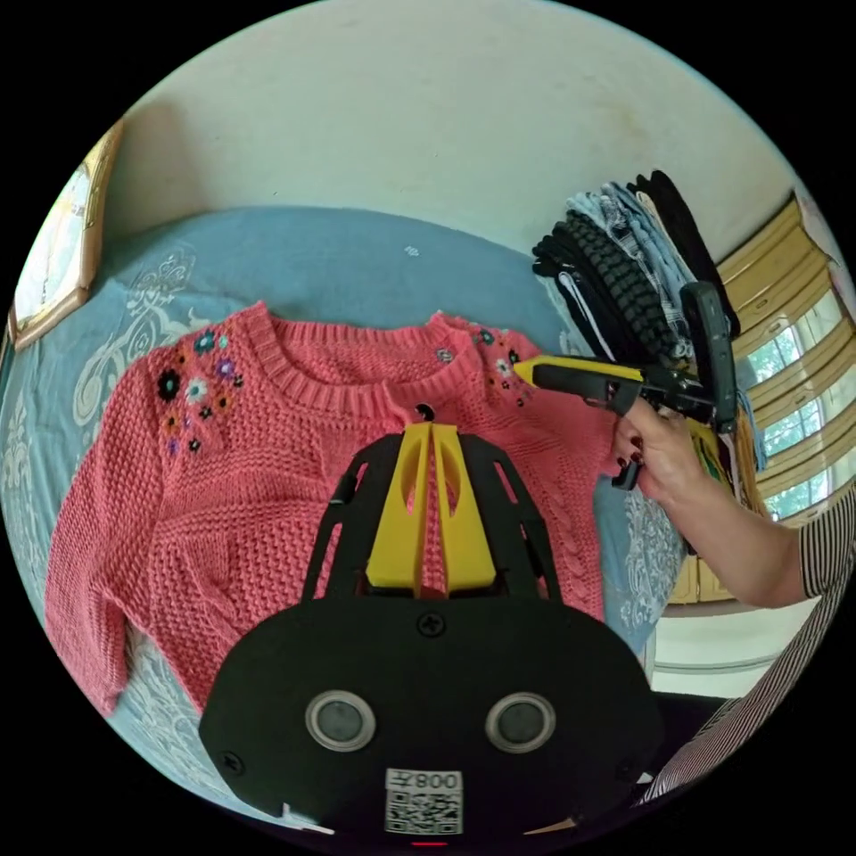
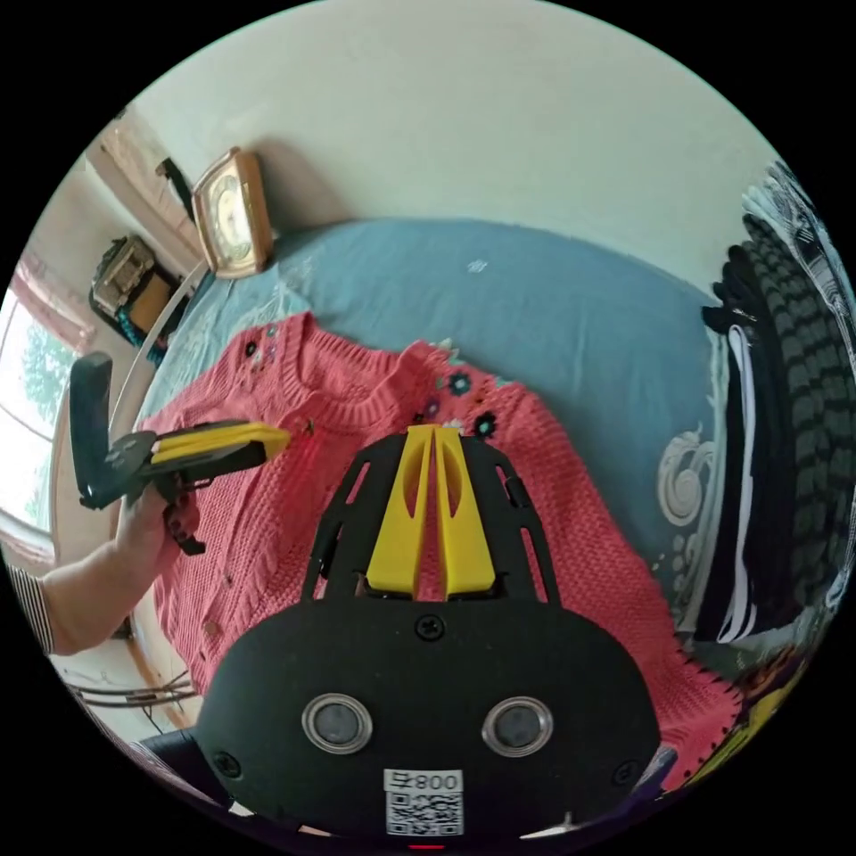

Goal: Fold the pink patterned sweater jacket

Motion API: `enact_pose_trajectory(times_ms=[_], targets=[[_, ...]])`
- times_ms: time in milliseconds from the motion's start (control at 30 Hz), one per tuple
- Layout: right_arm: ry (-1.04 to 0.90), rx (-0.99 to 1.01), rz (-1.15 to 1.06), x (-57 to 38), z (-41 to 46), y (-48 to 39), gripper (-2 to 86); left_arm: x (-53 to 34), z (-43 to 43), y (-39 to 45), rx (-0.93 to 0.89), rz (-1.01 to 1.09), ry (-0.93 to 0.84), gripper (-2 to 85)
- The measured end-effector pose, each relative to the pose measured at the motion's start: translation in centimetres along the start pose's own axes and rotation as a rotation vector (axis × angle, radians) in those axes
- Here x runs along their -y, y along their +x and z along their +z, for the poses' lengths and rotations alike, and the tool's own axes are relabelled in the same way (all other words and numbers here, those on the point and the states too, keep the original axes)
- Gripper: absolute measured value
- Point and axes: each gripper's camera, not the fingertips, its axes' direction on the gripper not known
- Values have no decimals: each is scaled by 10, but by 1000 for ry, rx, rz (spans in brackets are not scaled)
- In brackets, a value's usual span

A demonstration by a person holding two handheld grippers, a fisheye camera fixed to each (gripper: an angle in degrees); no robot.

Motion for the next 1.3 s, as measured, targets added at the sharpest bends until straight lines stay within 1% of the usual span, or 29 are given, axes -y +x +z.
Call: enact_pose_trajectory(times_ms=[100, 133, 167, 200, 300, 400, 500, 567, 600, 667, 700, 733, 767, 800, 833, 867, 933, 1000, 1100, 1167, 1233, 1300], targets=[[-22, -48, 34, 5, 4, 26, 0, 6, 25, 4, 100, 14, -84, 3], [-67, -79, 43, 8, 14, 37, 0, 5, 32, 4, 116, 21, -97, 3], [-96, -61, 44, 8, 21, 47, 0, 4, 32, 4, 107, 14, -79, 3], [-79, -35, 55, 8, 19, 52, 0, 2, 31, 2, 101, -8, -84, 3], [-91, 37, 96, -1, 14, 69, 0, -5, 21, -1, 140, -62, -52, 3], [-12, 58, 127, -21, -4, 74, 0, -10, 14, 2, 187, -77, -33, 4], [98, 126, 146, -51, -38, 73, 1, -13, 2, 13, 240, -70, 25, 4], [124, 181, 132, -88, -58, 63, 1, -15, 1, 19, 183, -59, 46, 4], [118, 179, 125, -98, -60, 59, 1, -16, 5, 23, 124, -37, 42, 4], [14, 106, 99, -137, -48, 47, 1, -19, 22, 26, 98, -30, -11, 4], [-34, 84, 97, -145, -39, 46, 1, -21, 41, 22, 106, -44, -88, 4], [-127, 49, 105, -161, -19, 47, 1, -27, 47, 19, 93, -25, -44, 4], [-69, 86, 138, -174, -20, 53, 1, -29, 46, 16, 87, -38, -9, 4], [-55, 113, 159, -178, -24, 57, 1, -28, 48, 8, 31, -95, -37, 4], [-89, 143, 168, -180, -28, 62, 2, -25, 47, 3, 7, -129, -68, 4], [-65, 133, 182, -188, -36, 65, 2, -23, 45, 3, 12, -133, -79, 5], [-25, 142, 207, -208, -54, 73, 3, -20, 39, 12, 38, -94, -78, 6], [-2, 128, 279, -238, -71, 89, 5, -16, 38, 23, -24, -48, -86, 8], [21, 37, 481, -308, -107, 130, 12, -5, 49, 55, -162, 49, -114, 16], [30, -87, 642, -365, -142, 161, 29, 5, 64, 82, -267, 124, -146, 25], [64, -183, 690, -398, -172, 176, 49, 20, 93, 127, -412, 239, -217, 33], [86, -278, 662, -417, -197, 183, 67, 30, 116, 163, -482, 314, -256, 37]])
